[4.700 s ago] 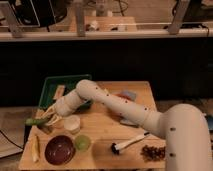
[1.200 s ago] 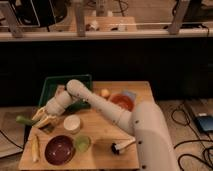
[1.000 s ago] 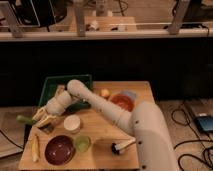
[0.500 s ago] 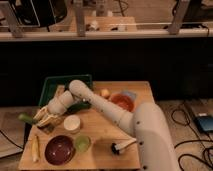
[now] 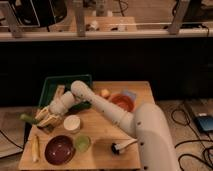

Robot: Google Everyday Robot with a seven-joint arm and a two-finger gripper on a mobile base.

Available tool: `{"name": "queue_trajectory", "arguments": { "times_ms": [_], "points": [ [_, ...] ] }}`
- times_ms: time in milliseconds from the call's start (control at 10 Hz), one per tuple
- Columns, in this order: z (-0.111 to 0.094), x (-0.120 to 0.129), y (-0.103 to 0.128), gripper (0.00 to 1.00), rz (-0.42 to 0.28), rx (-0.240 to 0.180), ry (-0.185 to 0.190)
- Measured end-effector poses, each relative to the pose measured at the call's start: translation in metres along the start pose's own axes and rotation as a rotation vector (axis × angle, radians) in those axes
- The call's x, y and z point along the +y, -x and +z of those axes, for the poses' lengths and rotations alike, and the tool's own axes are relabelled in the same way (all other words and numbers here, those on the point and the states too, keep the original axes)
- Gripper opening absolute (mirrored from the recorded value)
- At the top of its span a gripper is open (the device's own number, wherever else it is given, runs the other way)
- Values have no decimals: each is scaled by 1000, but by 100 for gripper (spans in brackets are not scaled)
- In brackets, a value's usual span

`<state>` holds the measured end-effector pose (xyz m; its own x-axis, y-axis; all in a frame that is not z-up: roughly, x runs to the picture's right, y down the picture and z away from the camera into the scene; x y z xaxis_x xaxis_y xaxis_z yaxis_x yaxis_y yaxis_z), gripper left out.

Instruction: Place pepper in metal cup

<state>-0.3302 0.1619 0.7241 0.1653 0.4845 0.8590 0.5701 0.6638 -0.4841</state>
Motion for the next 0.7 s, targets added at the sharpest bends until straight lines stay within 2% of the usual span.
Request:
{"name": "queue_trajectory", "arguments": {
  "times_ms": [100,300,400,500,700],
  "points": [
    [0,-1,0,26,-4,-5,-2],
    [-1,-3,1,41,-8,-12,-4],
    [-1,-4,2,52,-12,-16,-5],
    [0,-4,2,66,-16,-19,-4],
    [-1,-5,2,79,-20,-22,-6]
  ]
}}
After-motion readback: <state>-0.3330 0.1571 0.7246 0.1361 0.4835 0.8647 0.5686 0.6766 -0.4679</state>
